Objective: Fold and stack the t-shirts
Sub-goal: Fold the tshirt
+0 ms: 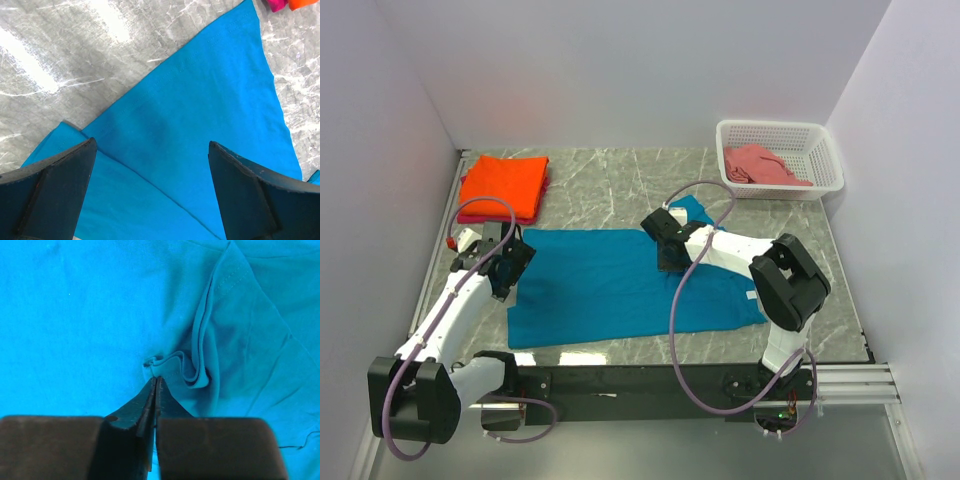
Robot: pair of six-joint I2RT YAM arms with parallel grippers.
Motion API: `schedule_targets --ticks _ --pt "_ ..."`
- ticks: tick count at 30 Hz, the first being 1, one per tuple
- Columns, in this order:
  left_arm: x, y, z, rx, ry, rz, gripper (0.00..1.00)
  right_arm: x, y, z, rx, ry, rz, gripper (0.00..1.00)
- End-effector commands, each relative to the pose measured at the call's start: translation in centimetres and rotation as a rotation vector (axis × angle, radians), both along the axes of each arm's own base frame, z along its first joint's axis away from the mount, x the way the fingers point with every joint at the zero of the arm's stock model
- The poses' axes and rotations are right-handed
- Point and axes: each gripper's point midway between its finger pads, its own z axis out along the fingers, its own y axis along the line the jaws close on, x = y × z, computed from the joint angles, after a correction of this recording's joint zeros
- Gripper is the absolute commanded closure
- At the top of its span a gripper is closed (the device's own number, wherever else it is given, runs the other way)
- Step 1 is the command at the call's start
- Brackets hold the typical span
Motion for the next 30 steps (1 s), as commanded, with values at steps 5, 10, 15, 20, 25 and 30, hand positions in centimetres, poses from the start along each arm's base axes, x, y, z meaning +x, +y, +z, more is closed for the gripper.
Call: schedule_targets --ticks 5,10,15,20,25,30 --pt "0.0 0.1 0.1 0.001 -0.011 -0.008 0.01 1.0 0.8 2.6 0.036 -0.082 -0.016 1.0" --pt "0.0 0.2 0.5 0.002 -0.027 -0.003 0.01 0.9 1.9 4.5 0.129 -0.142 0.017 1.0" --pt "0.0 0.0 0.5 -0.002 -0.029 -0.009 0.01 0.6 2.7 4.9 0.174 -0.152 0.044 1.0" --pt "0.1 0.0 0.5 -0.004 -0.023 -0.011 0.01 0.5 3.2 3.5 0.153 -0.102 0.076 1.0" --pt "0.2 0.2 0.8 0.007 -0.033 -0.005 0.01 0.4 4.9 2.1 0.2 -0.061 0.134 0.97" --pt "0.6 0.3 1.0 0.012 -0.037 -0.003 0.01 0.6 6.2 1.9 0.234 -0.048 0.181 0.9"
